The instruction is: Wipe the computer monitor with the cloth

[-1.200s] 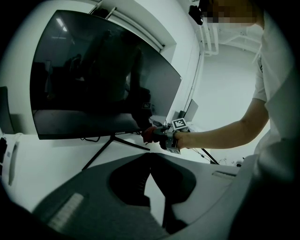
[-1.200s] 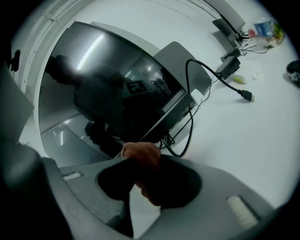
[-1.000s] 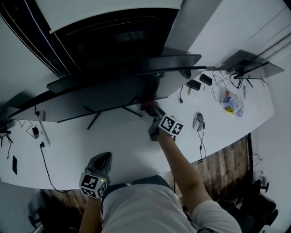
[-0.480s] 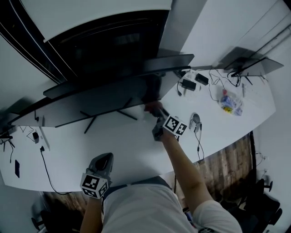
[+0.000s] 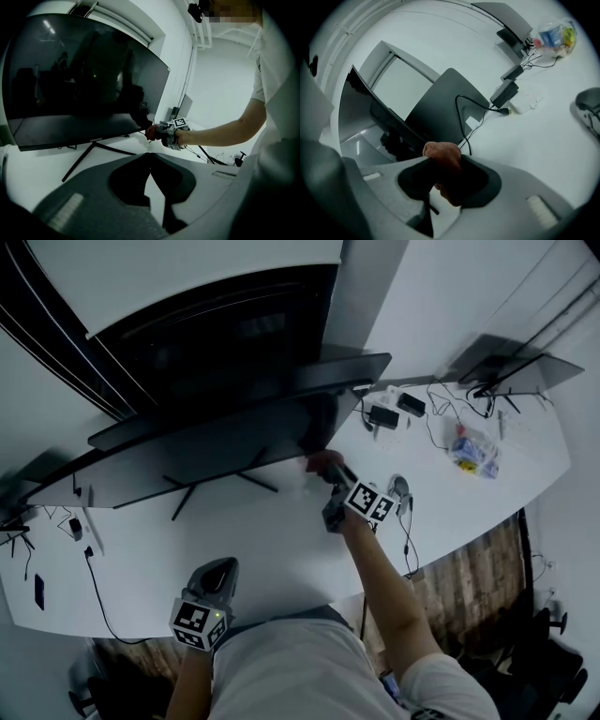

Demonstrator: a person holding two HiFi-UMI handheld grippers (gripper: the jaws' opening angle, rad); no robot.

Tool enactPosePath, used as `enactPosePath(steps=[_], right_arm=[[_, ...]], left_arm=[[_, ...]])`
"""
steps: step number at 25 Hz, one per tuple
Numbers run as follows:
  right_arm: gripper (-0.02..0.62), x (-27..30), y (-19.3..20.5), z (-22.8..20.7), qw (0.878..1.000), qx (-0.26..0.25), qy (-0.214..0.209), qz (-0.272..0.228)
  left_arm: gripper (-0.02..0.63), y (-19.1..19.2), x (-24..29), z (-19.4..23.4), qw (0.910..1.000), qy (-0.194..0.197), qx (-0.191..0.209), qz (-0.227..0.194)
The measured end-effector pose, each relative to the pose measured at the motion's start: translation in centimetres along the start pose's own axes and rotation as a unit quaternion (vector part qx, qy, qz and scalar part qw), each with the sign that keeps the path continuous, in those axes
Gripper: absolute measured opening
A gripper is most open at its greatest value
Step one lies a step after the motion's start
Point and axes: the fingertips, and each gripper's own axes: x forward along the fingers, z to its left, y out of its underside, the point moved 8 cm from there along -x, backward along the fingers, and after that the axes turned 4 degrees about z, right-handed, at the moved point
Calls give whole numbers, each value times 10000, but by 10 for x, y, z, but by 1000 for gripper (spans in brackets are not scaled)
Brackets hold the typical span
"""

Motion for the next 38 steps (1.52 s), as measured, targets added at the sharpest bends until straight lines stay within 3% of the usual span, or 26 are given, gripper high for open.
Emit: enactPosePath(steps=[17,28,38], right_arm=[[130,-31,-37,0,9988,-61,-145,-467],[130,-18,-37,9,9962,500,-498,-511],[129,-23,-48,40,9963,188,-704,-462]], left_arm=[[9,-10,11,-7,9999,100,88,-48],[9,-7,6,-6,9999,98,65,-91],[9,-4,-7,-3,9998,108,47,-178]])
